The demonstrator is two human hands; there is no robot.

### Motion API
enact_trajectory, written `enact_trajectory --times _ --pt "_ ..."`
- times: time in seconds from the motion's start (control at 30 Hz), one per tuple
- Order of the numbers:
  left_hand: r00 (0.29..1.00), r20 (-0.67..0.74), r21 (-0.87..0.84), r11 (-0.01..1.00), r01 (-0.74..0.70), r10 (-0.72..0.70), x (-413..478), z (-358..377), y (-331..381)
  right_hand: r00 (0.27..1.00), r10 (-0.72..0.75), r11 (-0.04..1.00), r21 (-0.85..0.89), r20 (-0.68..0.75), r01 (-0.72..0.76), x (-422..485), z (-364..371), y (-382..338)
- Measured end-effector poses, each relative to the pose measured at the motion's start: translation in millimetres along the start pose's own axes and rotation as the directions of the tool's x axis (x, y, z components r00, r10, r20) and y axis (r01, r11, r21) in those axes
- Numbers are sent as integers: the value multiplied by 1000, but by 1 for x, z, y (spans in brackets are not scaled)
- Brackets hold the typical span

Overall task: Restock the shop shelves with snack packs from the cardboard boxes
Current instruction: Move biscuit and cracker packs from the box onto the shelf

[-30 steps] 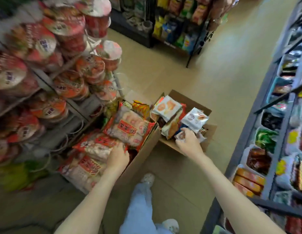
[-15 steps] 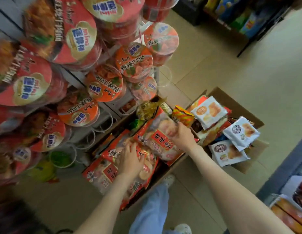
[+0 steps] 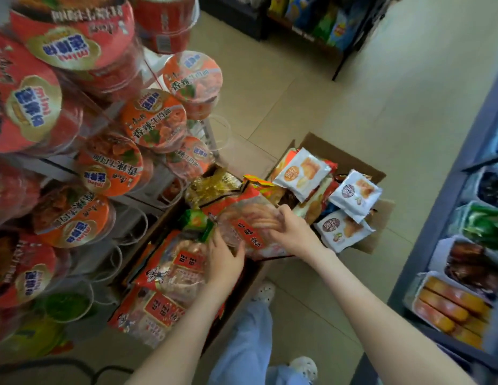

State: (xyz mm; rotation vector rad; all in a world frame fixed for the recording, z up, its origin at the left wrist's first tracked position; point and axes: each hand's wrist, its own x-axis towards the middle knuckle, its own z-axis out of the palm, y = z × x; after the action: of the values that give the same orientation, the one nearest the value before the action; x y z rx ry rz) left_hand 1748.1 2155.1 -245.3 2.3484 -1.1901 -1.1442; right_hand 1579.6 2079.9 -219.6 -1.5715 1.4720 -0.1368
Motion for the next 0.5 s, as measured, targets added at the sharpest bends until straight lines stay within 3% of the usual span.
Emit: enact_trajectory --times 0.13,0.23,0.4,0.5 --pt "983 44 -117 978 -174 180 -25 19 52 972 92 959 281 -216 -28 -62 -51 20" --pt "910 164 -245 910 -336 380 -55 40 89 906 186 897 441 -379 1 -125 -89 34" --pt "656 341 -382 737 -557 673 -136 82 148 709 305 881 472 -636 45 -253 -128 62" --pt "496 381 -471 625 -622 780 -211 101 175 540 368 871 484 -757 86 -340 -136 80"
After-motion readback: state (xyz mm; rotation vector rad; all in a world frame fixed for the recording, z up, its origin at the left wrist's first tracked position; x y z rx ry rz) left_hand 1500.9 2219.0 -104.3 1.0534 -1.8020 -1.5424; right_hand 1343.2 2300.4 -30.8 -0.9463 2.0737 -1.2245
